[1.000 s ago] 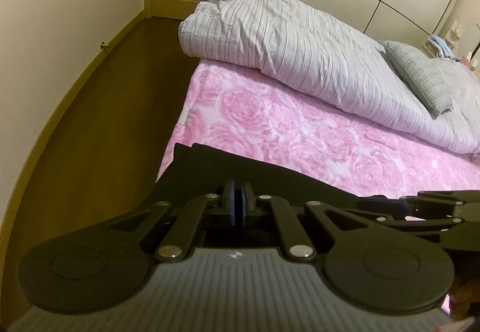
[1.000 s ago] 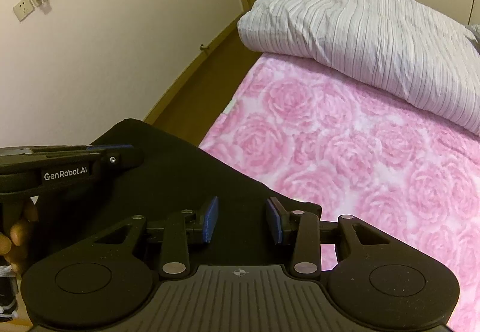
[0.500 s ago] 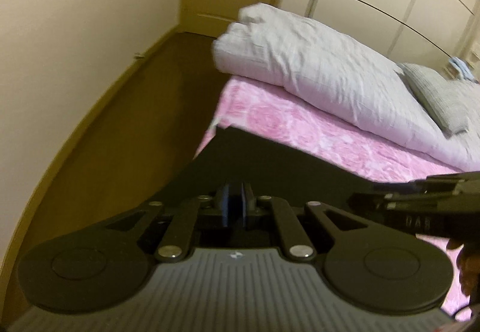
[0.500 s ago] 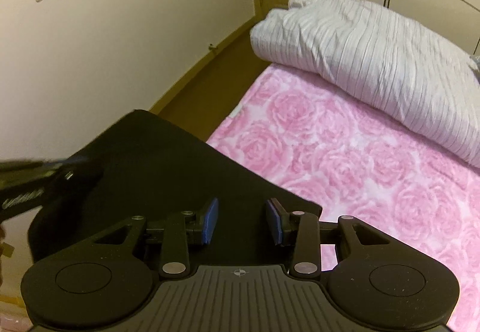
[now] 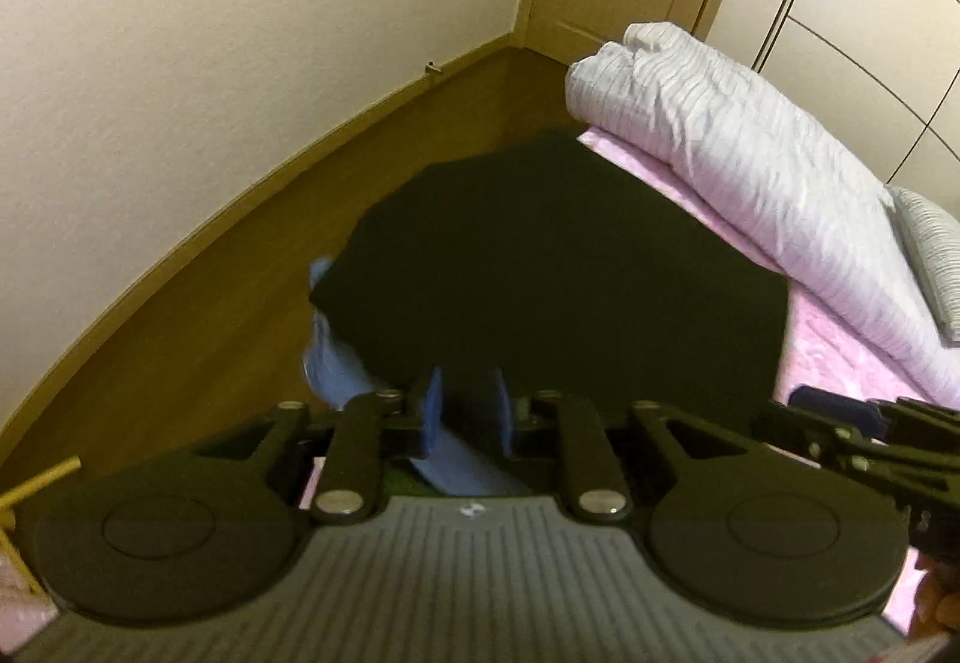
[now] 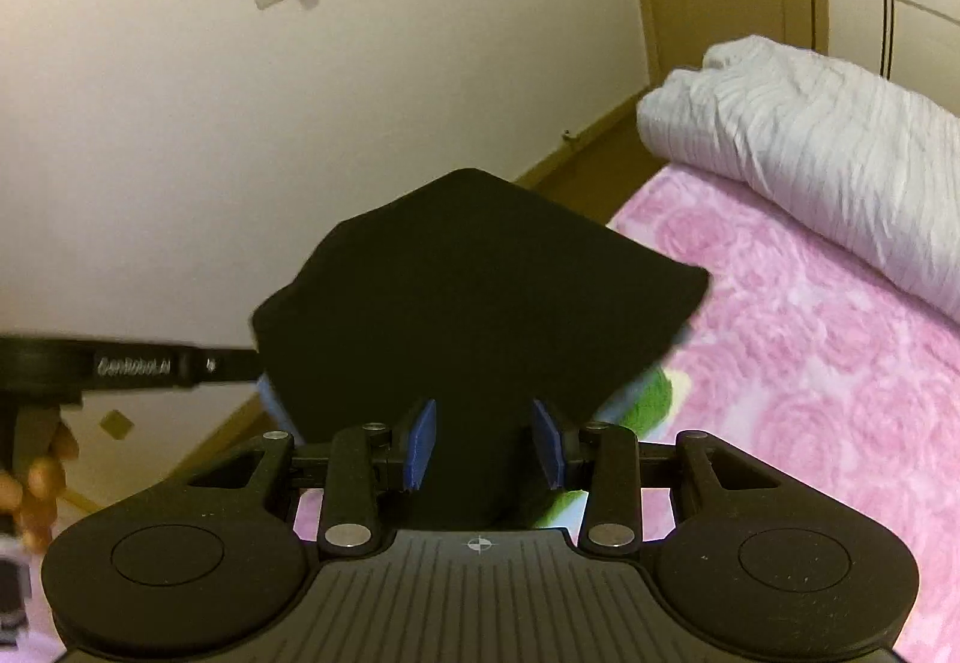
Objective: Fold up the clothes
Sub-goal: 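Open both grippers and pull them back from the stack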
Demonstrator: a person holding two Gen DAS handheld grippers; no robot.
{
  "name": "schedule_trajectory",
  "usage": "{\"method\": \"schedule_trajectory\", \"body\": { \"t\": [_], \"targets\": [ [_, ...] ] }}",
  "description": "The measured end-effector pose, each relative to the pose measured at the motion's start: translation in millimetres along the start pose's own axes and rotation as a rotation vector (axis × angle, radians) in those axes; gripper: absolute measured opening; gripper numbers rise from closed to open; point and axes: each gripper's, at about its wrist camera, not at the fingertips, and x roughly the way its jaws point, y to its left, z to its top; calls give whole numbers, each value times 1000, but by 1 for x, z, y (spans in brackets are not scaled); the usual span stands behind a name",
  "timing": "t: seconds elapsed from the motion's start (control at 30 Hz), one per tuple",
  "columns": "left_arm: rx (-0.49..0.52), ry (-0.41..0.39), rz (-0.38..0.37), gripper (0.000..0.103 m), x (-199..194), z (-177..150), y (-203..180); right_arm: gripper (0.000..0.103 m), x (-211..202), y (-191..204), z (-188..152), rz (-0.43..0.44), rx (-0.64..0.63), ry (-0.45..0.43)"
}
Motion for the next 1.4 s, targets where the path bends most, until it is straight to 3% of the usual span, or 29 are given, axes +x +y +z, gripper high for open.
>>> {"method": "schedule_trajectory", "body": {
  "t": [0.3, 0.63, 0.93, 1.1, 1.4],
  "targets": [
    [36, 6, 109, 30, -80, -85, -100, 40, -80, -15, -44, 59, 20, 70],
    [-113, 18, 253, 30, -149, -201, -210, 40, -189, -69, -109, 155, -118, 117],
    [-174, -93, 361, 31, -194, -246, -297, 40, -267, -104, -140, 188, -206, 100],
    [-239, -93, 299, 30, -197, -258, -309, 40, -277, -114, -147, 184, -239, 122],
    [-344, -42, 304, 30, -186, -277, -315, 40, -263, -127, -141, 198, -285, 155]
  ]
}}
